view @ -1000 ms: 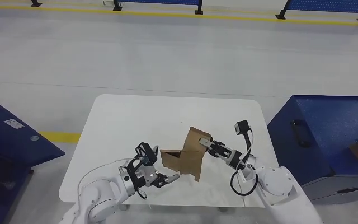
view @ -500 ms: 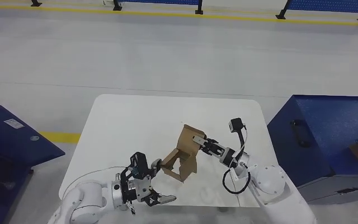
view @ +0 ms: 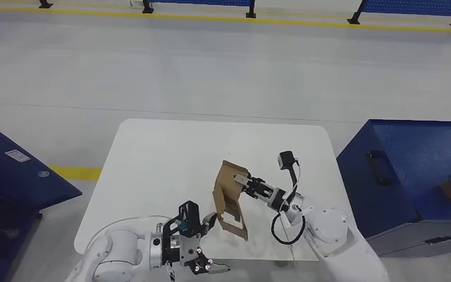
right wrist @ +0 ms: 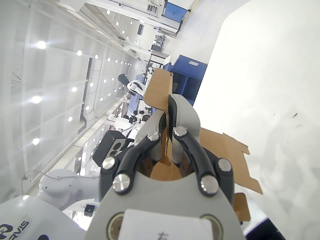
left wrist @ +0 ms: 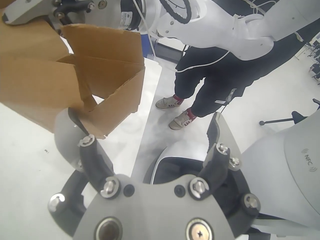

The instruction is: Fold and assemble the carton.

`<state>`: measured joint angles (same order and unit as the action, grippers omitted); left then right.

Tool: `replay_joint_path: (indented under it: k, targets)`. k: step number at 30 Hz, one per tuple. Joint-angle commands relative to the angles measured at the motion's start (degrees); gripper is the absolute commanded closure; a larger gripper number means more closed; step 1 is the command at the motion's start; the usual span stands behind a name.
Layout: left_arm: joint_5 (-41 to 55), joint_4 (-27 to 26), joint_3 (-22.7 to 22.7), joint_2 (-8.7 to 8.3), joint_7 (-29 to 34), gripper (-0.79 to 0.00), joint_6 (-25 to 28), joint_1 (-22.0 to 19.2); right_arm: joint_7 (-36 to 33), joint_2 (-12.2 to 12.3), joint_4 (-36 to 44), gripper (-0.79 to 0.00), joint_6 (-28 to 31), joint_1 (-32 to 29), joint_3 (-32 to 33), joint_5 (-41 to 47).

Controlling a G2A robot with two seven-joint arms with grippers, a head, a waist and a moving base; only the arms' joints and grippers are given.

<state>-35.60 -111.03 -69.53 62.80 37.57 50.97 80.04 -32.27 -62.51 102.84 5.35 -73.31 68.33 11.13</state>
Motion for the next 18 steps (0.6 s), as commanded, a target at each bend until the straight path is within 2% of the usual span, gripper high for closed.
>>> replay_joint_path:
  k: [1, 18]
  targets:
    - [-0.31, 0.03, 0.54, -0.04, -0.24, -0.785, -0.45, -0.41, -0.56, -0.09, 0.05, 0.0, -0.39, -0.22, -0.38, 0.8]
    - [-0.96, 1.33, 3.35, -0.66, -0.89, -0.785, -3.41, -2.05, -3.09, -0.58, -0.93, 0.0, -3.6, -1.39, -1.55, 6.1]
